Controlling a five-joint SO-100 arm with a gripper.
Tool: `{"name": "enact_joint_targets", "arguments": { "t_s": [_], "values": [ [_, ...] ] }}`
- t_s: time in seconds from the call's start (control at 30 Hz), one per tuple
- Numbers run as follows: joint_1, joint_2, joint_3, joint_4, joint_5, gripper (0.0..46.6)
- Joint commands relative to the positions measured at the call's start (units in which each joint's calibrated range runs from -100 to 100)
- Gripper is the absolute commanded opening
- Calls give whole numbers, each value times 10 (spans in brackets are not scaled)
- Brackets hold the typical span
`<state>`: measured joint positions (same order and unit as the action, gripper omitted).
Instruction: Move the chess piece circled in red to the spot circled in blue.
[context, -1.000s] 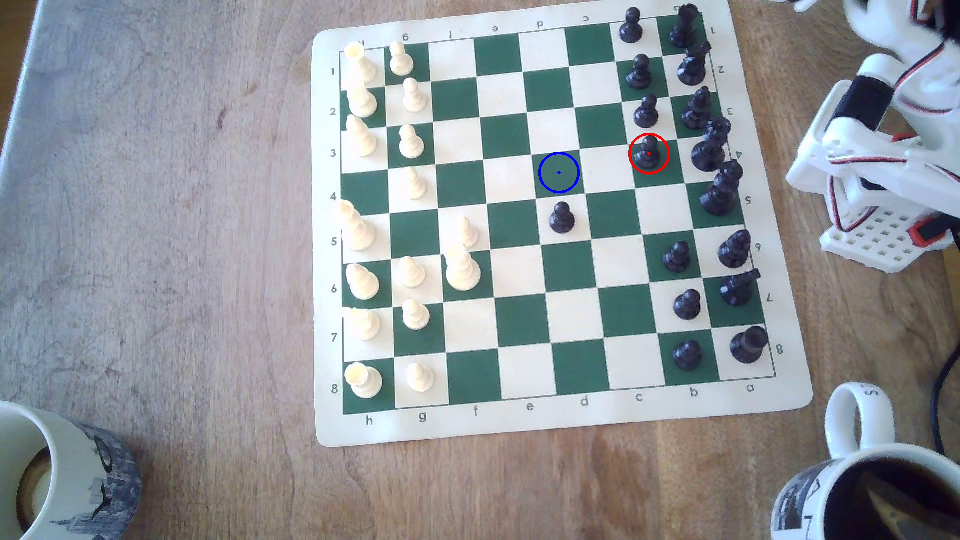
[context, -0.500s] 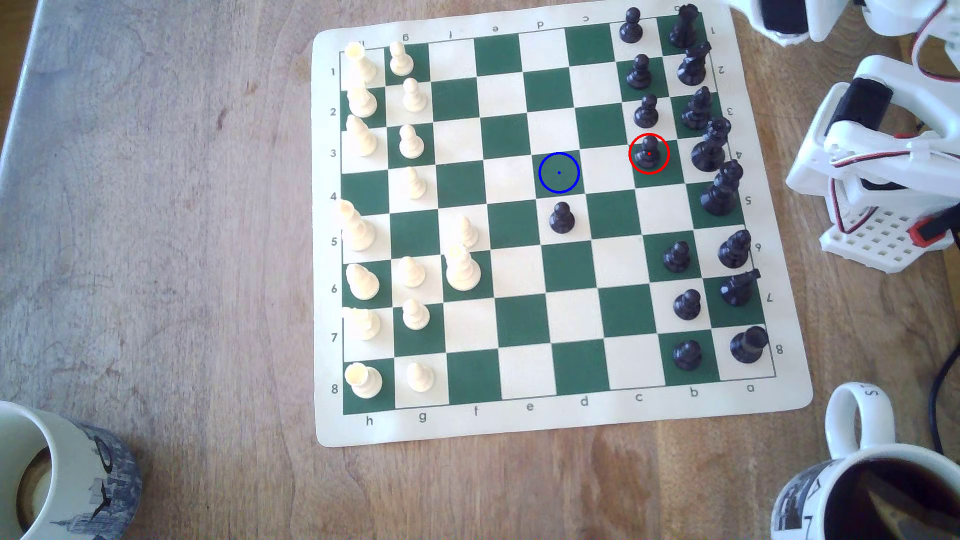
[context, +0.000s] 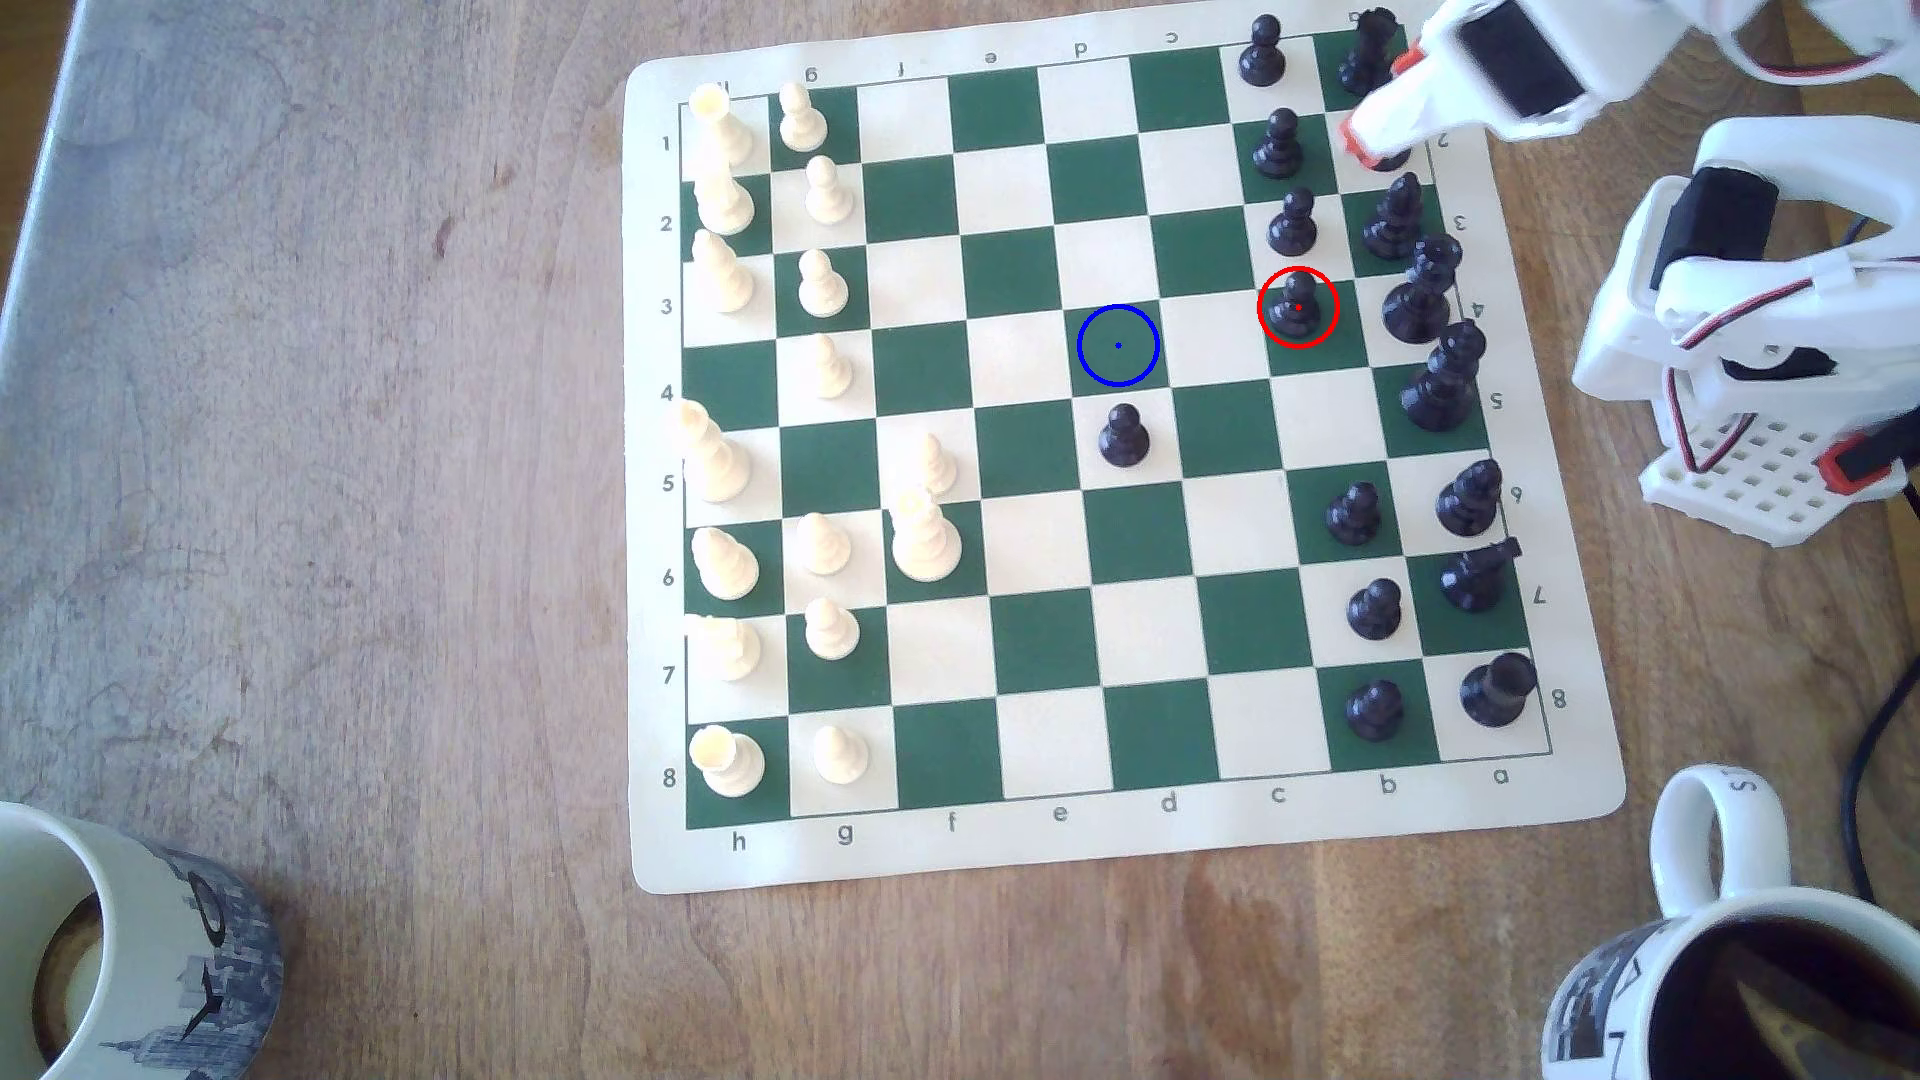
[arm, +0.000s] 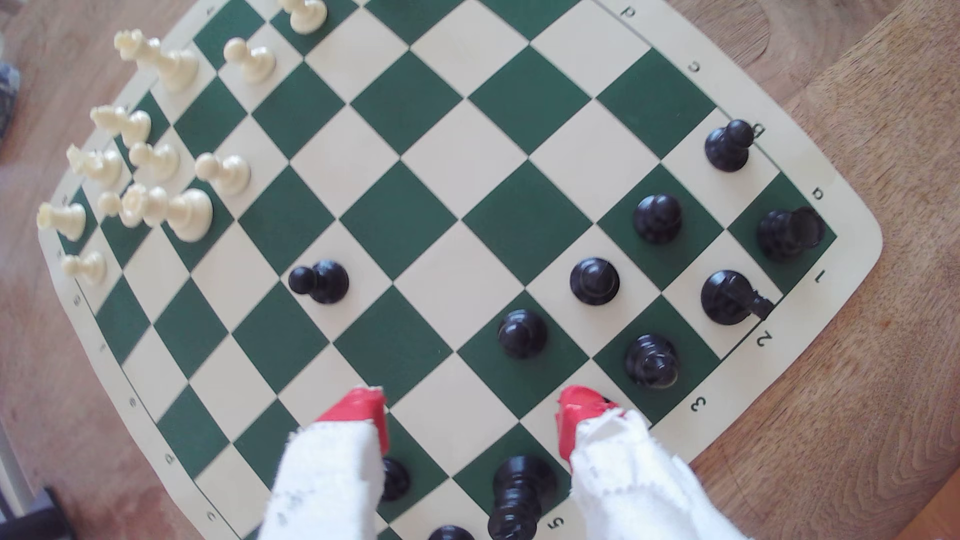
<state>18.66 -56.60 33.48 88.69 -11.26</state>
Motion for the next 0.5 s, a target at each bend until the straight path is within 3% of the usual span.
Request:
{"name": "enact_joint_targets", "arguments": {
  "t_s": [0.0, 0.27, 0.47],
  "values": [
    [-14, 21, 27, -18, 2, 205],
    [-17, 84, 85, -86, 6, 157],
    [-17, 130, 108, -123, 12, 156]
  ]
}}
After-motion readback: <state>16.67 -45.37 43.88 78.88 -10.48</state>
